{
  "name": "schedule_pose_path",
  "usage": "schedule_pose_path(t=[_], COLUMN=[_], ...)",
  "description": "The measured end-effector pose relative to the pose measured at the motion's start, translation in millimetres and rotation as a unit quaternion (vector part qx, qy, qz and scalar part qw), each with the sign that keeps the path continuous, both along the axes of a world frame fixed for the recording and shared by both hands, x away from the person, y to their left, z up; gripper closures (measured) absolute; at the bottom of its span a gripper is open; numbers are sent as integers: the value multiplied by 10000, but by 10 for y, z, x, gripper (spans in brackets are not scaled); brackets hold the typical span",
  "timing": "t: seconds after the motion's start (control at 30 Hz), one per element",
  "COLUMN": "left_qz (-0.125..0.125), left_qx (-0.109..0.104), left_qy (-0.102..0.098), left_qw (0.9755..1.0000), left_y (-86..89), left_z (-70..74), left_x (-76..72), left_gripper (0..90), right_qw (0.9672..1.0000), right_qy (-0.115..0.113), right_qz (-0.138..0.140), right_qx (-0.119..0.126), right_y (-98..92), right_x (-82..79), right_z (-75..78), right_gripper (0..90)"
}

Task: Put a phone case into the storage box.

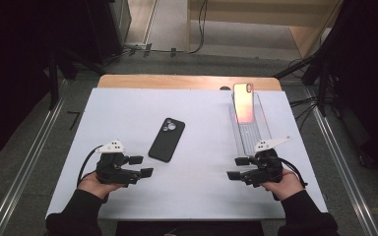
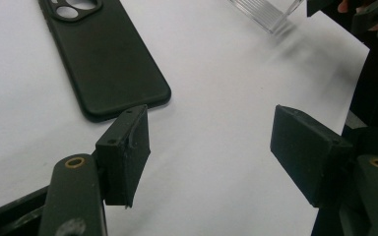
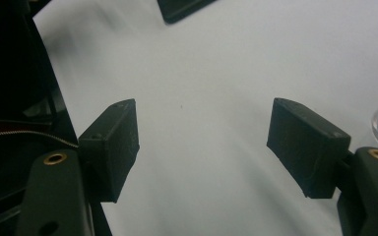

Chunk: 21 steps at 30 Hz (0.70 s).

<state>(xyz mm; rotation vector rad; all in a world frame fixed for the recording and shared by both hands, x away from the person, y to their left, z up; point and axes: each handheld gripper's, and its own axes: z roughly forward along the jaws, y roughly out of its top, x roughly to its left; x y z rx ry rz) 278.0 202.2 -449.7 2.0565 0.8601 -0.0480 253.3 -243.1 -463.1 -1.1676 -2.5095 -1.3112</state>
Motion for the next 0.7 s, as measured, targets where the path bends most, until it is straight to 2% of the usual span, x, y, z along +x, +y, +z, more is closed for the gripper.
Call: schedule_pose_path(t=[0.2,0.33,0.53,0.67,0.7], left_qz=[60,92,259,186,163], left_qx=[-84,-14,57,20,12], left_qy=[-43,-9,118,111,93], left_qw=[9999,10000,9996,9998,9998], left_y=[5,-1,-54,-91,-102], left_z=[-16,-20,35,60,61], left_x=[-8,17,89,147,163], left_gripper=[310,308,267,265,242], right_qw=[9998,9998,9998,9998,9998], right_qy=[-9,99,94,115,101], right_qz=[-14,-68,-49,-51,-47], right_qx=[-193,-170,-181,-174,-179], right_y=[-85,-131,-125,-127,-129], right_x=[-55,-48,-35,-33,-34], right_z=[-70,-98,-96,-92,-94], right_gripper=[244,244,244,244,244])
